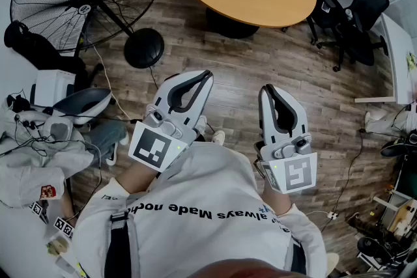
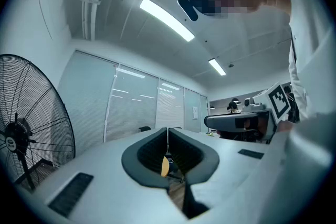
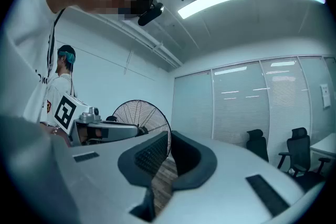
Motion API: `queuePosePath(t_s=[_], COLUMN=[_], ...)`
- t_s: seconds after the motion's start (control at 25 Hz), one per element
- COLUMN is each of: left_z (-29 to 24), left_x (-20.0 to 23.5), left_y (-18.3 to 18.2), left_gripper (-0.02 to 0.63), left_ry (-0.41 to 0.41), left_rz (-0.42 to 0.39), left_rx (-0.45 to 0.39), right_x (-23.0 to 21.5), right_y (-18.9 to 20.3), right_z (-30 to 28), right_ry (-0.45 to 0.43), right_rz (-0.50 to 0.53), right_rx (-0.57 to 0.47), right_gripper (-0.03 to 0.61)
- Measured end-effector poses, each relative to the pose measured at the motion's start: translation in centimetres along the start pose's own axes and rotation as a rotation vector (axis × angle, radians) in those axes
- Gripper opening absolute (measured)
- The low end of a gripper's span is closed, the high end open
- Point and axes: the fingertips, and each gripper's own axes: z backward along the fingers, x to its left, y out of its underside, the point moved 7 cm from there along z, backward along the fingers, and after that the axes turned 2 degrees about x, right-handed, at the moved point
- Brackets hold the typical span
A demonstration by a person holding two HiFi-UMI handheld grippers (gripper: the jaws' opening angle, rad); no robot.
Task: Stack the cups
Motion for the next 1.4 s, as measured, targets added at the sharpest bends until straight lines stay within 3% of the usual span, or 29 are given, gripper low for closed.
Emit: queuePosePath(t_s=[0.56, 0.88, 1.24, 1.4], left_z=[1.7, -1.2, -1.8, -5.0], left_x=[1.5, 5.1, 3.1, 3.8], left_y=[1.0, 1.0, -1.2, -0.7], left_gripper=[0.029, 0.029, 0.029, 0.029], left_ry=[0.016, 0.043, 0.043, 0.045], left_rz=[0.004, 0.015, 0.0, -0.003], left_rx=[-0.009, 0.006, 0.011, 0.014], right_x=[2.3, 0.7, -0.2, -3.1], right_y=[0.8, 1.0, -0.9, -0.4], right_z=[-0.5, -4.8, -3.1, -4.6], right_ry=[0.033, 0.052, 0.046, 0.043], right_rz=[0.0, -0.011, -0.022, -0.019], right_rx=[-0.011, 0.002, -0.014, -0.012], right_gripper=[0.043, 0.043, 0.043, 0.043])
